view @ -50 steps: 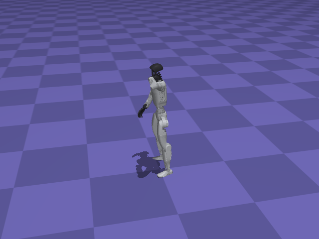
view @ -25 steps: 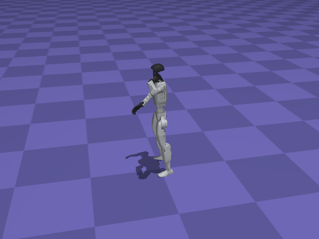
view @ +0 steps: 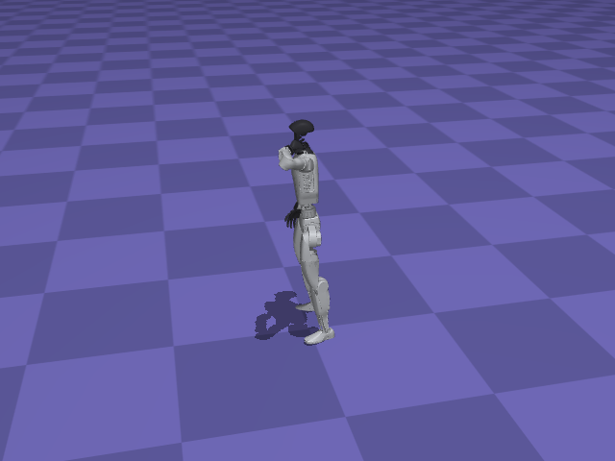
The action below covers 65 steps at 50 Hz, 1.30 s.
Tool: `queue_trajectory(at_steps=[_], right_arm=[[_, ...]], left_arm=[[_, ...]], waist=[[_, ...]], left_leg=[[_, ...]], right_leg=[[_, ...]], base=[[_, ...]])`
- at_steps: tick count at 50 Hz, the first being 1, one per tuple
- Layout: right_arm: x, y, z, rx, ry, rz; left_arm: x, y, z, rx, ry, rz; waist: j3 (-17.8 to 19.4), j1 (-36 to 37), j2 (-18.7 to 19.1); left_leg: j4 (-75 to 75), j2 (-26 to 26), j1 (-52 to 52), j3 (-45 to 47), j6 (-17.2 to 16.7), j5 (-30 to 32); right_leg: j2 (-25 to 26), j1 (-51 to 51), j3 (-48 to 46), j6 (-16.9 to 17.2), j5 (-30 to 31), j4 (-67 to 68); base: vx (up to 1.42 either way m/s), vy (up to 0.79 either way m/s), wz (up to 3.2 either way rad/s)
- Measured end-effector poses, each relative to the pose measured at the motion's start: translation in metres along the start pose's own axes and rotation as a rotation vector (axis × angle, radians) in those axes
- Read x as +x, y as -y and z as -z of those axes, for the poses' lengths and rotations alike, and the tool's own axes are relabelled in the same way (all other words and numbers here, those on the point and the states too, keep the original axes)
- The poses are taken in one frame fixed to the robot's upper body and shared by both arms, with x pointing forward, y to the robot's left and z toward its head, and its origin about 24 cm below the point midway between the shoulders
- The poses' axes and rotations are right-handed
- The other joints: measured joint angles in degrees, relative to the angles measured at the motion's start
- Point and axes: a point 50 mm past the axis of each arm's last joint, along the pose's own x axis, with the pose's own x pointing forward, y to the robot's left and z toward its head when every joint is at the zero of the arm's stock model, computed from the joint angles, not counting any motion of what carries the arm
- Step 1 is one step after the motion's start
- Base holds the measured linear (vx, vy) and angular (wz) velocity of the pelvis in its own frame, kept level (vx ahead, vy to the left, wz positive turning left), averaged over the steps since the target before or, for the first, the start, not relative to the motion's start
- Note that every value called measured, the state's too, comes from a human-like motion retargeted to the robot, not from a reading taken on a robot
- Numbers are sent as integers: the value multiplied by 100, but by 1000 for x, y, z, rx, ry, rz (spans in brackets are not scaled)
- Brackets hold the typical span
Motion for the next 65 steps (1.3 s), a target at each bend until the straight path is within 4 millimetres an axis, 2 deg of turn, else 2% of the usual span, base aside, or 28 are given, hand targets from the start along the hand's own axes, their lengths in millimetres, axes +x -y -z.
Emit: queue_trajectory(at_steps=[5,10,15,20,25,30,33,37,41,45,49,55,60,65], right_arm=[[-2,2,4,0,2,-20],[0,-3,-12,-8,66,-47],[2,-10,-45,-57,189,-88],[-1,-13,-88,-116,367,-112],[-11,-10,-135,-102,572,-77],[-26,-8,-178,-11,742,-38],[-35,-13,-195,16,814,-57],[-44,-24,-206,3,875,-110],[-48,-31,-204,-30,887,-153],[-43,-33,-189,-28,834,-157],[-32,-30,-162,-8,728,-123],[-14,-19,-113,12,520,-52],[0,-8,-74,63,305,22],[9,5,-54,129,132,118]], left_arm=[[7,-1,1,28,61,-26],[18,-3,4,98,155,-72],[29,-4,5,172,250,-103],[34,0,1,157,340,-101],[27,4,-7,77,370,-87],[18,5,-7,35,323,-58],[13,8,-9,2,284,-31],[9,11,-13,-63,234,-16],[4,11,-16,-124,174,-21],[0,10,-18,-155,111,-26],[-3,8,-19,-166,66,-28],[-1,8,-17,-159,49,-58],[9,10,-9,-121,65,-138],[25,10,2,-69,93,-252]], waist=[[-76,16,-10],[-137,128,-204],[-128,377,-569],[-7,754,-1015],[167,1147,-1376],[355,1440,-1590],[421,1540,-1681],[470,1600,-1778],[485,1596,-1807],[467,1537,-1717],[408,1402,-1501],[293,1042,-1050],[227,585,-670],[194,56,-371]], left_leg=[[-47,9,-58,-49,-28,27],[-67,28,-87,-98,-43,15],[-66,51,-106,-145,-28,-16],[-79,70,-121,-175,6,-37],[-125,70,-134,-188,68,-26],[-197,47,-137,-213,104,9],[-214,30,-132,-249,94,21],[-202,8,-111,-306,60,24],[-139,-9,-73,-349,41,-4],[-32,-17,-28,-361,55,-64],[84,-16,21,-340,72,-127],[188,-8,93,-288,59,-171],[195,7,141,-244,42,-157],[158,30,149,-180,50,-121]], right_leg=[[18,-31,-62,-22,7,-27],[40,-35,-116,-47,8,-36],[61,-32,-157,-72,18,-30],[81,-58,-167,-73,44,-3],[88,-124,-148,-21,90,43],[72,-179,-150,21,103,100],[53,-171,-177,-1,80,125],[21,-115,-230,-57,33,154],[-18,-32,-273,-91,-24,195],[-56,47,-284,-91,-79,252],[-83,118,-263,-76,-122,296],[-91,221,-216,-82,-156,275],[-67,284,-178,-138,-168,204],[-27,267,-126,-180,-165,145]], base=[[0,0,0],[0,0,0],[0,0,0],[0,1,0],[-1,6,-1],[0,2,0],[0,0,0],[0,0,0],[0,0,0],[0,0,0],[0,0,0],[0,-3,-3],[-1,-6,-7],[-3,-6,-11]])
